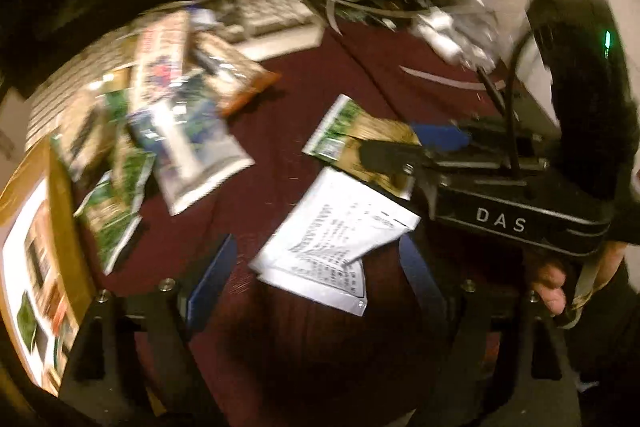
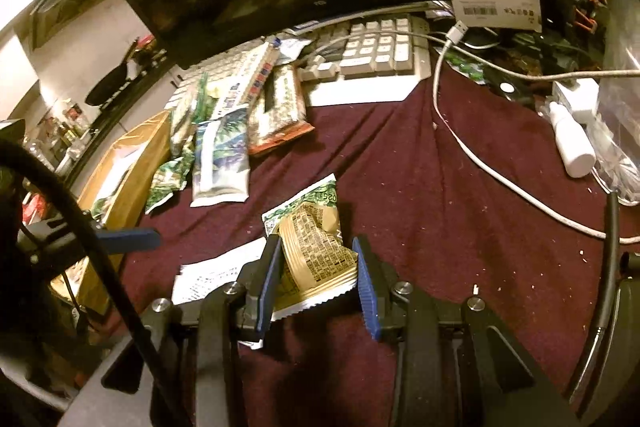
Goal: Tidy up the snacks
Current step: 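Grasp the white paper sachet with left gripper while right holds the snack packet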
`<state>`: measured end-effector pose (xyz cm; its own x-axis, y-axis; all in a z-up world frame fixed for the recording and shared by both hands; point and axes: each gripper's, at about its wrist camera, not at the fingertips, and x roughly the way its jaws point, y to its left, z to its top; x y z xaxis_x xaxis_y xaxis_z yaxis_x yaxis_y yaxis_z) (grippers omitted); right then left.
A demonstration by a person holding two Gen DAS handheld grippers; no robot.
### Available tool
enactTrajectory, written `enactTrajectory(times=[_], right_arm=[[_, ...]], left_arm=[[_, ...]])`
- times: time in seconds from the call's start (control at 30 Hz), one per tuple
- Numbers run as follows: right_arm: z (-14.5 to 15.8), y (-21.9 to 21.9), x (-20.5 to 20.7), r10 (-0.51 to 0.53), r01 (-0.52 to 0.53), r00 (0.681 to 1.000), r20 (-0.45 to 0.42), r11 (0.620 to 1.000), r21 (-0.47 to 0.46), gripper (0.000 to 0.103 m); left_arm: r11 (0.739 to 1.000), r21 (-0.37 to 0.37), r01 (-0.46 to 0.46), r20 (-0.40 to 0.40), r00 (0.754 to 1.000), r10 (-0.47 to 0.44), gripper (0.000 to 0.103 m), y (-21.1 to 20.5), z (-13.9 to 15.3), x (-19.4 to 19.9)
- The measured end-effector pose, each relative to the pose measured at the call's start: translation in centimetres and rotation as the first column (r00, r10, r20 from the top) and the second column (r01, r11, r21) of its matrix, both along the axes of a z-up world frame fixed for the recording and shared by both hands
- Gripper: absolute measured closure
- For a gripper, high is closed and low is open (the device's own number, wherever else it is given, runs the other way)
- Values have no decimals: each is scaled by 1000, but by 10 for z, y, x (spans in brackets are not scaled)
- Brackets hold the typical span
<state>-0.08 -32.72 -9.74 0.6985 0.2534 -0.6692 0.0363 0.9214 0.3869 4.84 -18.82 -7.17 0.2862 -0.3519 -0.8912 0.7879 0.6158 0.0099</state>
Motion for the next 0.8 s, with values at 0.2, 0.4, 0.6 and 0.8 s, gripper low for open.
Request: enactTrajectory(times=[0.2,0.4,0.6,0.8], right_arm=[[-2,-4,-1,-11,11,1000,-10,999,30,68],[-1,-4,-2,-4,4,1000,-3,1000,27,68],[0,0,-2,-8,8,1000,1,1000,-7,68],[4,13,-4,-24,27,999,21,992,-119,68]], left_arm=[[998,17,56,2,998,-56,40,-5,-17,-10],[1000,6,20,-63,998,-19,49,4,-11,-16],[994,-52,-92,-4,996,92,58,11,-9,-10],[976,-135,-173,29,984,178,82,38,7,-23]])
